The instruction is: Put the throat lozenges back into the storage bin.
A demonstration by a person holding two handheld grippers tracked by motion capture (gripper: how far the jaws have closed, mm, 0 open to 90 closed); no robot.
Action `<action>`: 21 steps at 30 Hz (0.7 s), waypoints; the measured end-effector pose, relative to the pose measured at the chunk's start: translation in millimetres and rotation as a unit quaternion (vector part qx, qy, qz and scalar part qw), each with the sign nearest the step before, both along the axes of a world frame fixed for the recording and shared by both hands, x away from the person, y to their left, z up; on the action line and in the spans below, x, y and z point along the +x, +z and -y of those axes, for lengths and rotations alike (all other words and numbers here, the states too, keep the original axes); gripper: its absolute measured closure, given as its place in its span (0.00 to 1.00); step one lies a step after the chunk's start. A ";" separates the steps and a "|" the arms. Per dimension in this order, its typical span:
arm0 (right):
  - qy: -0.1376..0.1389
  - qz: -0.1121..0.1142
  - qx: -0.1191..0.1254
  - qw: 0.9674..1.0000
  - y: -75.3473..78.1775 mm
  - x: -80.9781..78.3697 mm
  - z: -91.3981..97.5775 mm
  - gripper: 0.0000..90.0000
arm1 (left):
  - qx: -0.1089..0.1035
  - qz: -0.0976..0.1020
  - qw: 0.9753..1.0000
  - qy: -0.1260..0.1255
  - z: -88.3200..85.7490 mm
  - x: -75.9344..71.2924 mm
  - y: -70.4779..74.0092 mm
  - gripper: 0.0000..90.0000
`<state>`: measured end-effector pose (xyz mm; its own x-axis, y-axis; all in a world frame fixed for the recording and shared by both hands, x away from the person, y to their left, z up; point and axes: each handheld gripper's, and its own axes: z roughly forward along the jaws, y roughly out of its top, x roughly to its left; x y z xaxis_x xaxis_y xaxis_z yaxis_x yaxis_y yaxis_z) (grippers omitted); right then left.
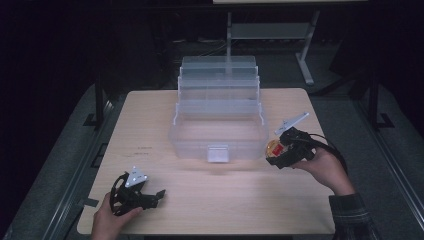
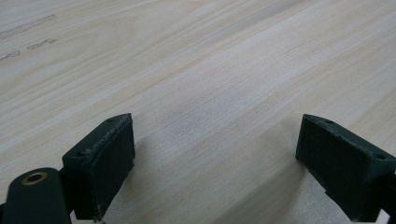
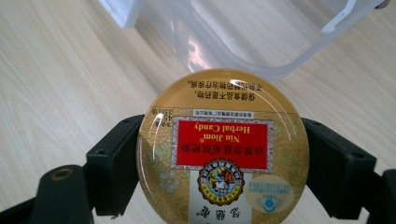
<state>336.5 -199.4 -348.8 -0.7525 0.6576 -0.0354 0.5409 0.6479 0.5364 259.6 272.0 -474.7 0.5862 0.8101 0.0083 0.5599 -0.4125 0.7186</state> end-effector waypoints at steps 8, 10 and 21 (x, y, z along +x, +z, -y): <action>-0.005 0.007 0.002 1.000 9.3 7.2 0.3 0.22 | -0.001 0.001 1.000 0.001 0.1 0.0 -0.1 0.12; -0.004 0.010 0.001 1.000 13.0 10.7 -0.4 0.22 | -0.001 0.001 1.000 0.001 0.1 0.1 -0.1 0.12; -0.005 0.015 0.005 1.000 20.9 25.2 -7.5 0.22 | 0.000 0.000 1.000 0.000 0.0 0.0 0.0 0.12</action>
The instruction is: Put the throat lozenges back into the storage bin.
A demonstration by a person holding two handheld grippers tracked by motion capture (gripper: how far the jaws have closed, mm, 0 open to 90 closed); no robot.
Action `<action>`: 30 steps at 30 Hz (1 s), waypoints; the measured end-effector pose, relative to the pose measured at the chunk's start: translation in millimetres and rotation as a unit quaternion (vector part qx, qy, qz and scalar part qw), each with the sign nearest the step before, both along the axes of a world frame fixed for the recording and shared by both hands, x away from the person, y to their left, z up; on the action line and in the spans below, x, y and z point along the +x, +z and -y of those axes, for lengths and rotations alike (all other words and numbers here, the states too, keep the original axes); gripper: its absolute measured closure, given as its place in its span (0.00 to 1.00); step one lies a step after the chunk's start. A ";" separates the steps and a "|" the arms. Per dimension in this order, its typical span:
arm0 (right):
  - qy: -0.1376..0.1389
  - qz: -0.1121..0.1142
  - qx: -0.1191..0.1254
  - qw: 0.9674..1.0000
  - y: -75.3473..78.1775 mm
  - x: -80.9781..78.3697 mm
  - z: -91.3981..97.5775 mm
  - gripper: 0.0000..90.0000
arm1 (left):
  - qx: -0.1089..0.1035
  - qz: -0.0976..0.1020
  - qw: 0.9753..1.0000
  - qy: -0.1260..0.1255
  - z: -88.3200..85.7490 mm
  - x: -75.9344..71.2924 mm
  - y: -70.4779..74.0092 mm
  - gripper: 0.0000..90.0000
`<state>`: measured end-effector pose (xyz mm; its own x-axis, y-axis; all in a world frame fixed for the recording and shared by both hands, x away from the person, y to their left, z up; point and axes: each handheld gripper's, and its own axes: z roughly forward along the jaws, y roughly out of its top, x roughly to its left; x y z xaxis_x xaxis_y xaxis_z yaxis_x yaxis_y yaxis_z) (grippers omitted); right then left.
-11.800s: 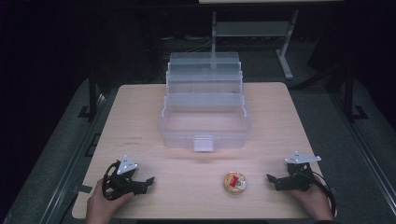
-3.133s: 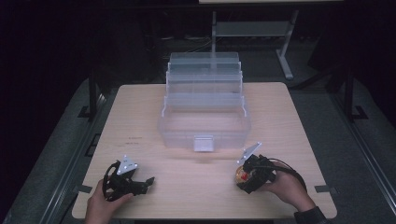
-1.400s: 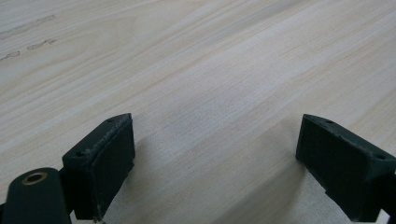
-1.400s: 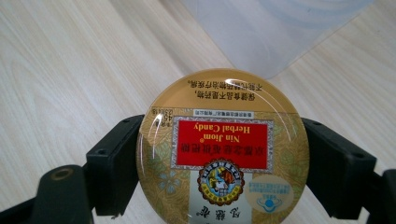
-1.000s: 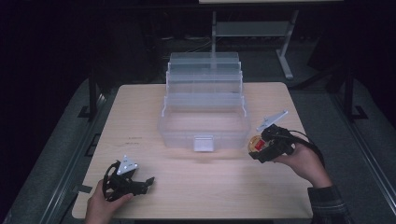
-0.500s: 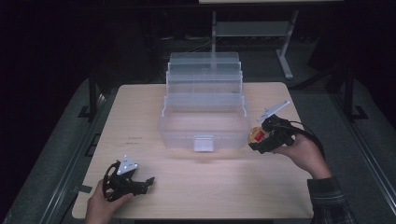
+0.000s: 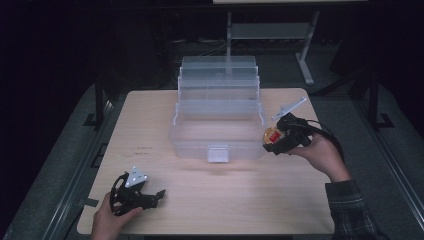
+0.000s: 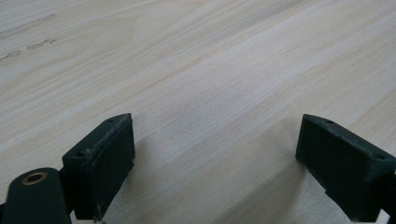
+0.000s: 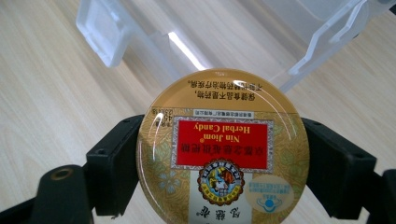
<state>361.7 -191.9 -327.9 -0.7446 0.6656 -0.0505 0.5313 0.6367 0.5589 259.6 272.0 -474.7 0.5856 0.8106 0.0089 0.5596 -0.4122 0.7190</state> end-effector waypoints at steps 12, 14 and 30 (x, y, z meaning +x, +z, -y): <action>0.001 -0.002 0.003 1.000 0.7 17.9 -11.3 0.22 | 0.001 0.000 1.000 0.000 -0.1 0.0 0.1 0.12; -0.001 -0.005 0.006 1.000 0.9 22.5 -15.3 0.22 | 0.000 -0.001 1.000 0.000 0.0 -0.1 0.0 0.12; 0.003 -0.007 0.005 1.000 -0.7 44.4 -39.0 0.22 | 0.000 -0.001 1.000 0.001 0.2 -0.4 0.0 0.12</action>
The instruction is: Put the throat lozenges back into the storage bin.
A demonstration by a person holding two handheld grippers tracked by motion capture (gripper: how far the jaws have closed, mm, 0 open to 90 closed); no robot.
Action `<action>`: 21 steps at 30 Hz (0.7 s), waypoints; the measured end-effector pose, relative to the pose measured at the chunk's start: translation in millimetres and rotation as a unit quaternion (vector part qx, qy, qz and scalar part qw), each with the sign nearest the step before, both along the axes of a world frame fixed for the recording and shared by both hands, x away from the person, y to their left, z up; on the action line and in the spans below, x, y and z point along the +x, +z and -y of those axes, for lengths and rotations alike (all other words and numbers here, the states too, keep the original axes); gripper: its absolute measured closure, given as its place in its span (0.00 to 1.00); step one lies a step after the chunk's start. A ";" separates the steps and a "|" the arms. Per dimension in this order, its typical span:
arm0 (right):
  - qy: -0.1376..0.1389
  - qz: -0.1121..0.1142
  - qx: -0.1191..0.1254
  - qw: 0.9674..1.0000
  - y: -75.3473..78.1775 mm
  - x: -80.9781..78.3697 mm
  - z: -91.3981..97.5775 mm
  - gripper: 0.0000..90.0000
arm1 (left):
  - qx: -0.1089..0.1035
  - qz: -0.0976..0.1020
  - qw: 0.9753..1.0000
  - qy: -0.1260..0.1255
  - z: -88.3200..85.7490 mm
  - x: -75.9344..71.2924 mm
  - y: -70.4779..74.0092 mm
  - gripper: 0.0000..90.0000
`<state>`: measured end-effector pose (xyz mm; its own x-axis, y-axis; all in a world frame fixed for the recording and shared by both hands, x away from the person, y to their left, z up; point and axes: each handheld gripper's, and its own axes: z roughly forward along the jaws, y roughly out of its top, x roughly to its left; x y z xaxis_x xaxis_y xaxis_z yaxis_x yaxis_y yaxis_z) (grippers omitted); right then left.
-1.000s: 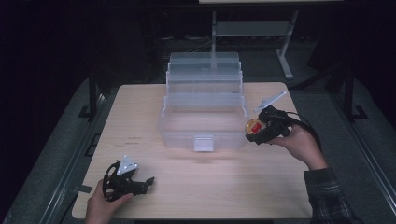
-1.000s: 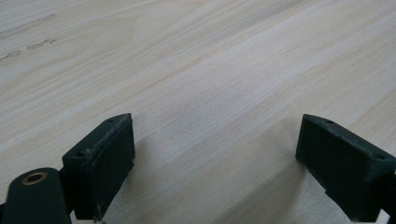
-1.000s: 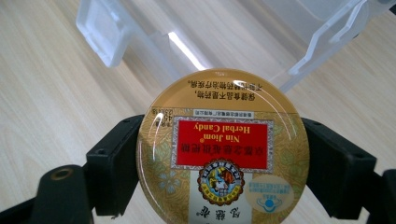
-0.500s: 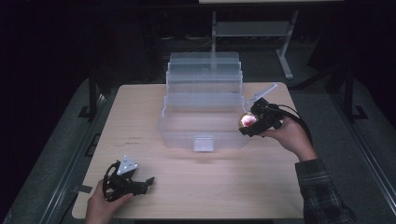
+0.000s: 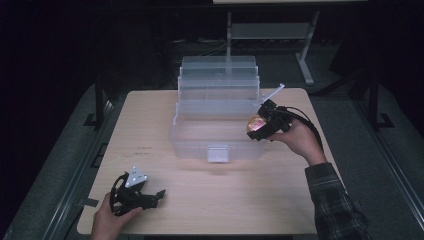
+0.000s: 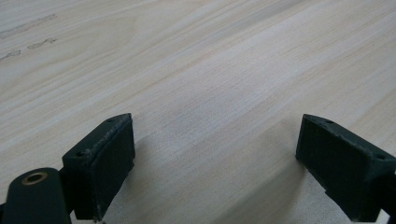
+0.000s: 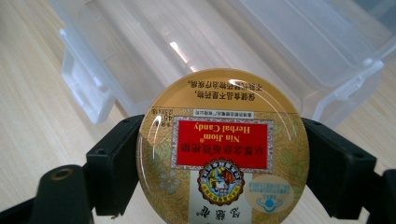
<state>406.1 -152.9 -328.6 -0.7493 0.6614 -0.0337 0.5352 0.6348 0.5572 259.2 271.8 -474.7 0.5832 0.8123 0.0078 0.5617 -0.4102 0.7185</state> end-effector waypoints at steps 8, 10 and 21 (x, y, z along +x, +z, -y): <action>-0.004 -0.008 -0.003 1.000 -6.0 12.1 -11.1 0.22 | 0.000 0.000 1.000 0.001 0.1 -0.2 0.0 0.12; -0.007 -0.009 -0.005 1.000 -8.1 14.4 -12.3 0.22 | 0.000 0.000 1.000 0.001 0.1 -0.2 0.0 0.12; -0.016 -0.021 -0.012 1.000 -20.8 26.4 -15.1 0.22 | 0.000 0.000 1.000 0.001 0.1 -0.3 0.1 0.12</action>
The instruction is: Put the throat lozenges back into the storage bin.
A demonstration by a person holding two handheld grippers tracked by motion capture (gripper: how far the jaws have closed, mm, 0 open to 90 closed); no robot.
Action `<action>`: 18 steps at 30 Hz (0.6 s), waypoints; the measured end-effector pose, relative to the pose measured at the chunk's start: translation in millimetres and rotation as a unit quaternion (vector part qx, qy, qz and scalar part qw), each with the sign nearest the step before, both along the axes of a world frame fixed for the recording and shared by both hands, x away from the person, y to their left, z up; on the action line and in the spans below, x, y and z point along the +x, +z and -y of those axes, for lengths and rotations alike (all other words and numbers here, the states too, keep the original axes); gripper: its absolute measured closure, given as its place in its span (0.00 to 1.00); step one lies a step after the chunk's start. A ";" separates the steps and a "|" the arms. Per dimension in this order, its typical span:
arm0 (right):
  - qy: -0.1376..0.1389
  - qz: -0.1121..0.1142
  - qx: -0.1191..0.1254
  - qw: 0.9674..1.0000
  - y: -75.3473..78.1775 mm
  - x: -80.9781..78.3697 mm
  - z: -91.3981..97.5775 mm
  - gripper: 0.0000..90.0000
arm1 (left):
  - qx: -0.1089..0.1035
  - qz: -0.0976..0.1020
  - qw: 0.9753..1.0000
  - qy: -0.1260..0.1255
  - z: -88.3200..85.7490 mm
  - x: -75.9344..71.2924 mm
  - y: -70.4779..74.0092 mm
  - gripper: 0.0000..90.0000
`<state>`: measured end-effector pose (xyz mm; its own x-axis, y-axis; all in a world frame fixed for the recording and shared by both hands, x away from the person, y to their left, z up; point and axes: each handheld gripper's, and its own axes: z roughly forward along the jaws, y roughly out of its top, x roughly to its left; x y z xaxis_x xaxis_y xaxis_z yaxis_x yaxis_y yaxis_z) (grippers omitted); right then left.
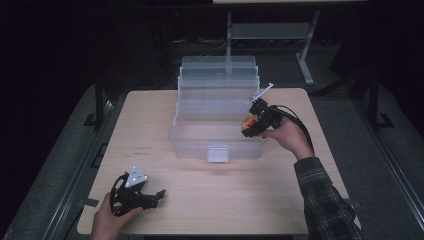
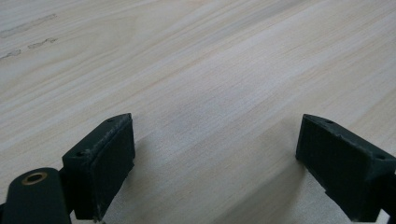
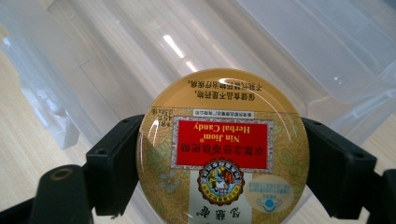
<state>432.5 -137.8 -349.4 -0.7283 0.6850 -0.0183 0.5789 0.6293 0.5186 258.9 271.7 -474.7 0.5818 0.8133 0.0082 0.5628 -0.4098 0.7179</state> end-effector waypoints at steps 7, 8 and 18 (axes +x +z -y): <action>-0.002 -0.007 -0.003 1.000 -3.3 2.0 -0.6 0.22 | 0.000 0.000 1.000 0.000 0.0 0.0 0.0 0.12; -0.001 -0.008 -0.003 1.000 -3.7 2.4 -0.5 0.22 | 0.000 0.000 1.000 0.000 0.0 0.0 0.0 0.12; -0.001 -0.016 -0.005 1.000 -6.1 4.0 -0.4 0.21 | 0.000 0.000 1.000 0.000 0.0 0.0 0.0 0.12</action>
<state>436.5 -137.3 -355.5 -0.7270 0.6866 -0.0017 0.5965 0.6328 0.4937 258.9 271.7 -474.7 0.5817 0.8134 0.0081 0.5628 -0.4096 0.7180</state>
